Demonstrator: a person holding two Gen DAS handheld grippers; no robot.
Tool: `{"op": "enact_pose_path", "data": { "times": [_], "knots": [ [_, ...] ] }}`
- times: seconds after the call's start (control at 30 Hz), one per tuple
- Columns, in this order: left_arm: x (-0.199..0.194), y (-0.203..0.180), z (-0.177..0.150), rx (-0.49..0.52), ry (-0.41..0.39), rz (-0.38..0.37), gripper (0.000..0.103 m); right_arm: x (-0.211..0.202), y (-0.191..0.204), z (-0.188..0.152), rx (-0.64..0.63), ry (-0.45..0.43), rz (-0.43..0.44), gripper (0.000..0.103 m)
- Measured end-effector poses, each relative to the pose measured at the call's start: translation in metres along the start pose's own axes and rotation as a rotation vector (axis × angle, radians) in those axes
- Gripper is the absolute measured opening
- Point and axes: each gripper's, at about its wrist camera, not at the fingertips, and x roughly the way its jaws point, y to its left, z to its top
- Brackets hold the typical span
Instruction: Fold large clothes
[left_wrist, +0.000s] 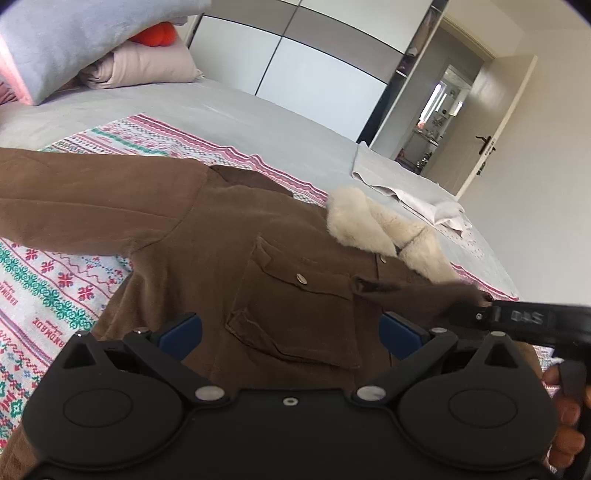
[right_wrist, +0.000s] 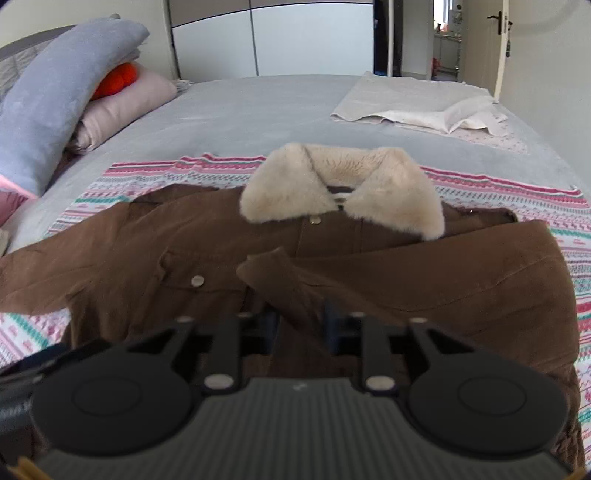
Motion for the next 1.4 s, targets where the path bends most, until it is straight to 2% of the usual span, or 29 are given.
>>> {"op": "enact_pose_path", "data": {
  "times": [0.07,0.13,0.23,0.3,0.5,0.6,0.67,0.73,0.8,0.87,0.9,0.97,1.0,1.07,1.13,1.23,1.4],
  "knots": [
    [0.0,-0.003,-0.001,0.005,0.003,-0.005,0.103,-0.015,-0.004,-0.008,0.003,-0.032,0.018,0.061],
    [0.0,-0.006,-0.003,0.017,0.005,-0.008,0.103,-0.032,-0.015,-0.016,0.011,-0.058,0.04,0.062],
    [-0.002,-0.015,-0.006,0.053,0.011,-0.011,0.103,-0.056,-0.039,-0.033,0.041,-0.089,0.048,0.07],
    [-0.004,-0.022,-0.007,0.084,0.011,-0.032,0.103,-0.074,-0.063,-0.046,0.101,-0.12,0.059,0.079],
    [0.015,-0.05,0.004,0.194,0.056,-0.102,0.103,-0.102,-0.155,-0.092,0.403,-0.202,0.14,0.081],
    [0.04,-0.059,0.013,0.172,0.094,-0.174,0.101,-0.095,-0.188,-0.105,0.542,-0.174,0.164,0.081],
    [0.062,-0.063,0.012,0.121,0.147,-0.222,0.099,-0.093,-0.197,-0.107,0.564,-0.175,0.154,0.081],
    [0.083,-0.068,0.007,0.077,0.195,-0.239,0.089,-0.091,-0.204,-0.108,0.566,-0.172,0.131,0.081],
    [0.105,-0.072,0.003,0.063,0.219,-0.198,0.084,-0.088,-0.209,-0.113,0.59,-0.158,0.103,0.081],
    [0.122,-0.076,-0.001,0.067,0.231,-0.156,0.071,-0.086,-0.214,-0.118,0.619,-0.147,0.099,0.081],
    [0.128,-0.078,-0.003,0.074,0.224,-0.144,0.068,-0.085,-0.215,-0.12,0.628,-0.141,0.101,0.081],
    [0.131,-0.085,-0.008,0.099,0.216,-0.149,0.048,-0.083,-0.217,-0.121,0.636,-0.131,0.093,0.081],
    [0.131,-0.09,-0.011,0.116,0.203,-0.131,0.044,-0.082,-0.217,-0.12,0.635,-0.124,0.086,0.081],
    [0.127,-0.101,-0.016,0.188,0.166,-0.102,0.03,-0.079,-0.217,-0.119,0.629,-0.117,0.065,0.081],
    [0.118,-0.113,-0.017,0.264,0.115,-0.083,0.022,-0.075,-0.218,-0.117,0.629,-0.112,0.05,0.081],
    [0.099,-0.129,-0.012,0.32,0.053,-0.121,0.016,-0.07,-0.215,-0.117,0.635,-0.097,0.049,0.081],
    [0.07,-0.156,0.008,0.397,-0.044,-0.161,0.014,-0.069,-0.21,-0.116,0.62,-0.097,0.041,0.081]
  ]
}}
